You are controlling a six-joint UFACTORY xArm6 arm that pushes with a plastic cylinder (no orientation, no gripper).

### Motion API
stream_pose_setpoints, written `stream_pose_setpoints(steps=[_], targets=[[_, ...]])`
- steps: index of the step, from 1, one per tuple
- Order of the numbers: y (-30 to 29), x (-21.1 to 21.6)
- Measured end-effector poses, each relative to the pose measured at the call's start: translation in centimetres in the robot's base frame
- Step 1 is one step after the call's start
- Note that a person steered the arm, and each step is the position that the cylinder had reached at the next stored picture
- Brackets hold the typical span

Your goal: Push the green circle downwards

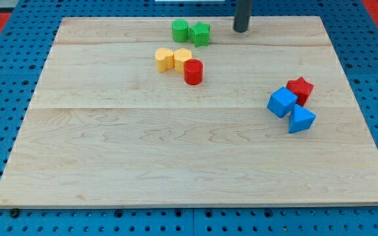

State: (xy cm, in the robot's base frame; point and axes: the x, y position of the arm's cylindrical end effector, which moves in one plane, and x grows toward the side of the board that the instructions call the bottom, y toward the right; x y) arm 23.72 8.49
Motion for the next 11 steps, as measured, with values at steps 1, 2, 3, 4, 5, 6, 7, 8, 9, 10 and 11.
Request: stream_pose_setpoints(steps=[1,2,3,4,5,6,7,8,9,10,11], targets=[[-4.1,0.9],[-8.8,0.9],[-9.7,0.9],[-7.1,-0.6],[-11.0,-3.6],[-17.3,-3.8],[-18.9,-0.7],[-19.9,-0.1],[-21.0,1.4],[-22.0,4.3],[-22.0,6.9]])
